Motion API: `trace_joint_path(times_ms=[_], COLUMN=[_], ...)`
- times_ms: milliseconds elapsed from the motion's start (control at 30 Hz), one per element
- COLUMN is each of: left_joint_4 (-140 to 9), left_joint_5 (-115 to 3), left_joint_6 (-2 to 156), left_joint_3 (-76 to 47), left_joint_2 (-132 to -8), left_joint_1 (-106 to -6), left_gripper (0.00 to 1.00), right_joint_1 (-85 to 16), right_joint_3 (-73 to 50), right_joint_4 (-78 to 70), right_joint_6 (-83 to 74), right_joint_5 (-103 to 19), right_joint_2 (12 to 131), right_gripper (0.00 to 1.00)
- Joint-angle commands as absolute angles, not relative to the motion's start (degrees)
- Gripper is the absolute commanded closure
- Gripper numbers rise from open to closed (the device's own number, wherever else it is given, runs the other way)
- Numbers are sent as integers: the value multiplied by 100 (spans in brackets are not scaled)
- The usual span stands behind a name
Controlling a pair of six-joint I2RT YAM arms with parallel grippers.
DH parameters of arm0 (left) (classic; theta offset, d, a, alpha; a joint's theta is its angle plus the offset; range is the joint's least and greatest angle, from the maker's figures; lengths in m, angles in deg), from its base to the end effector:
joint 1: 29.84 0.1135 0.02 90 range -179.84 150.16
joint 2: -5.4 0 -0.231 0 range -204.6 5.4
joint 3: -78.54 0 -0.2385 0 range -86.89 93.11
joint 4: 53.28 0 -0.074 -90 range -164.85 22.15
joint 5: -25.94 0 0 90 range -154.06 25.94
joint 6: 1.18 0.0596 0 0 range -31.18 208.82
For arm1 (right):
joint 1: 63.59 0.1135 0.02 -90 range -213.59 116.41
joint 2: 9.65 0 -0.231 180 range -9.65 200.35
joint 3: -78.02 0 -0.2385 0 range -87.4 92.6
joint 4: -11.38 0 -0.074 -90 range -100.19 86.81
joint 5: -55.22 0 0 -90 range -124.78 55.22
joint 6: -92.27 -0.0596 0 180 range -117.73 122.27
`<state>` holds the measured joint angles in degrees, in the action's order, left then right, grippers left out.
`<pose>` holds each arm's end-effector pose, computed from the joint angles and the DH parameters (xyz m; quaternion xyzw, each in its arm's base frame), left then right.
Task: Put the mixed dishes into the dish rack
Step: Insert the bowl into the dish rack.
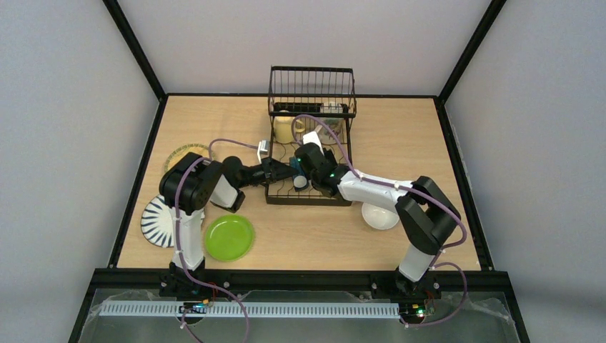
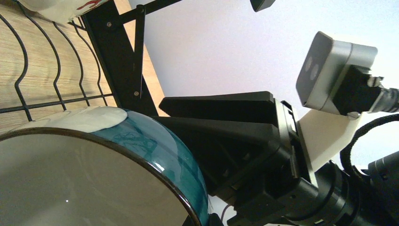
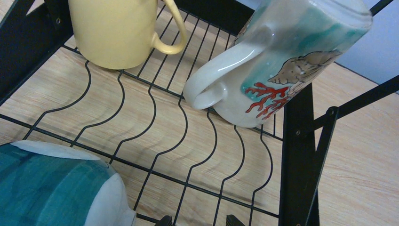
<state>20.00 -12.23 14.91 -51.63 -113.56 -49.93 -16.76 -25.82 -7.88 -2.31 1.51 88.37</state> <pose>0.2913 -0.1565 0.1008 0.0081 0.6911 -0.6847 0.2315 0.2758 0.2424 0.1732 -0.1916 0.8534 -0.0849 0.4772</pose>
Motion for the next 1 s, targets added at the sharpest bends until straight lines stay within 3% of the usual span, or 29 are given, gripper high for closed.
trace_joint_path(times_ms=[0,133,333,633,967], left_joint_4=[3191,3190,3181,3003,2523], left_joint_5=[-1225,-1233,-1254,-1253,-1302], left_joint_6=[1717,1613,1504,1538,1711], left_joint_3=[-5754,-5690,-5660,-5702,-5796], left_joint_2=[-12181,-12234,-12335,-12239,-11828], left_joint_1=[-4576,-4567,-4566,-4566,-4566], left_gripper=[98,98,87,48,40], right_joint_1=[-1675,-1673,-1670,-1675,-1675], right_joint_3=[-2527,-2534,-2496,-2483,-2449], right_joint_4=[-711,-677,-578,-522,-486], right_joint_6=[-473,-539,-564,-582,-577], right_joint_5=[84,18,-84,-162,-182], right_joint_2=[9022,9126,9237,9284,9275], right_gripper=[36,36,36,36,36])
